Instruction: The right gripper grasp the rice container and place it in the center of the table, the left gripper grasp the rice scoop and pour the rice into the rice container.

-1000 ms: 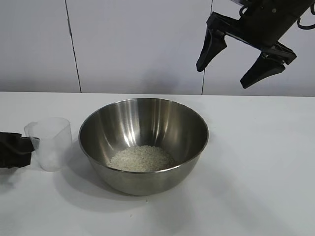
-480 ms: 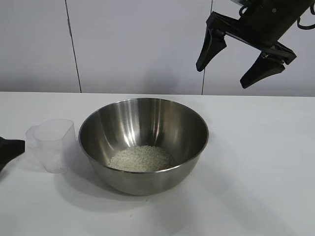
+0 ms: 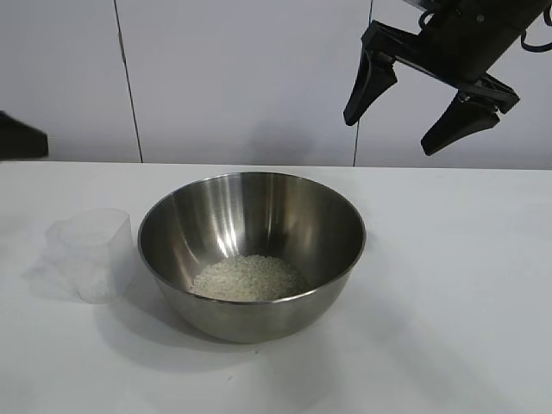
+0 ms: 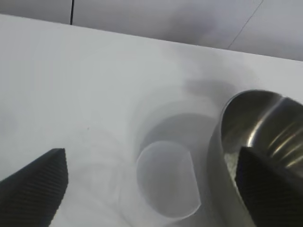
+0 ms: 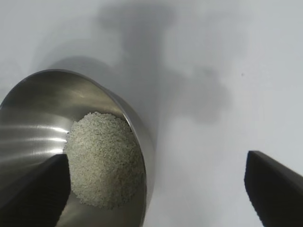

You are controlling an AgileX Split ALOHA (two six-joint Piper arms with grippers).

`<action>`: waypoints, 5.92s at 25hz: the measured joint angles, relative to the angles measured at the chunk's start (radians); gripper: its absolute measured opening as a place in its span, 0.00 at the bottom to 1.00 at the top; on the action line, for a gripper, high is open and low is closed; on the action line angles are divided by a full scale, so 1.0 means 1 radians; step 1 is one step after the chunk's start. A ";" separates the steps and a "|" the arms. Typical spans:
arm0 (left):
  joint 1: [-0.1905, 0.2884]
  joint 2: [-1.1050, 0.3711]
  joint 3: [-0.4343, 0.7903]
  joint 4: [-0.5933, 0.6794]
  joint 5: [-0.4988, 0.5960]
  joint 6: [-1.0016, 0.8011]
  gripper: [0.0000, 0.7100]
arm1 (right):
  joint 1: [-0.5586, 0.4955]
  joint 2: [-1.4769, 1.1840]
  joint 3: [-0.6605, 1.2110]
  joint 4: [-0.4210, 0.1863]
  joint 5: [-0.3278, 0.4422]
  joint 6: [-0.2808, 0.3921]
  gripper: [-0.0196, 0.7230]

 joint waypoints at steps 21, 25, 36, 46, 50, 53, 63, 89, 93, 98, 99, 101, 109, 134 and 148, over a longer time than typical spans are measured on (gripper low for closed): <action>-0.143 0.011 -0.287 0.461 0.261 0.164 0.88 | 0.000 0.000 0.000 0.012 -0.001 0.000 0.96; -0.143 0.022 -0.288 0.219 0.280 0.148 0.86 | 0.000 0.000 0.000 0.012 -0.001 0.000 0.96; -0.143 0.022 -0.348 0.350 0.308 -0.248 0.86 | 0.000 0.000 0.000 0.012 0.000 0.000 0.96; -0.143 0.022 -0.381 0.562 0.182 -0.552 0.86 | 0.000 0.000 0.000 0.012 0.002 -0.002 0.96; -0.143 0.022 -0.388 0.569 0.060 -0.640 0.86 | 0.000 0.000 0.000 0.012 0.004 -0.004 0.96; -0.143 0.022 -0.388 0.574 -0.028 -0.692 0.86 | 0.000 0.000 0.000 0.012 0.009 -0.004 0.96; -0.145 0.022 -0.342 0.579 -0.056 -0.662 0.86 | 0.000 0.000 0.000 0.012 0.022 -0.004 0.96; -0.145 0.155 -0.287 0.579 -0.220 -0.786 0.98 | 0.000 0.000 0.000 0.012 0.064 -0.004 0.96; -0.145 0.155 -0.287 0.580 -0.251 -0.809 0.98 | 0.000 0.000 0.000 0.012 0.068 -0.004 0.96; -0.145 0.155 -0.287 0.580 -0.282 -0.865 0.98 | 0.000 0.000 0.000 0.012 0.068 -0.004 0.96; -0.145 0.155 -0.287 0.580 -0.283 -0.868 0.98 | 0.000 0.000 0.000 0.012 0.068 -0.004 0.96; -0.145 0.155 -0.287 0.580 -0.283 -0.871 0.98 | 0.000 0.000 0.000 0.012 0.068 -0.004 0.96; -0.145 0.155 -0.287 0.580 -0.283 -0.870 0.98 | 0.000 0.000 0.000 0.012 0.068 -0.004 0.96; -0.145 0.155 -0.287 0.580 -0.283 -0.869 0.98 | 0.000 0.000 0.000 0.012 0.067 -0.004 0.96; -0.145 0.155 -0.287 0.580 -0.283 -0.869 0.98 | 0.000 0.000 0.000 0.012 0.067 -0.004 0.96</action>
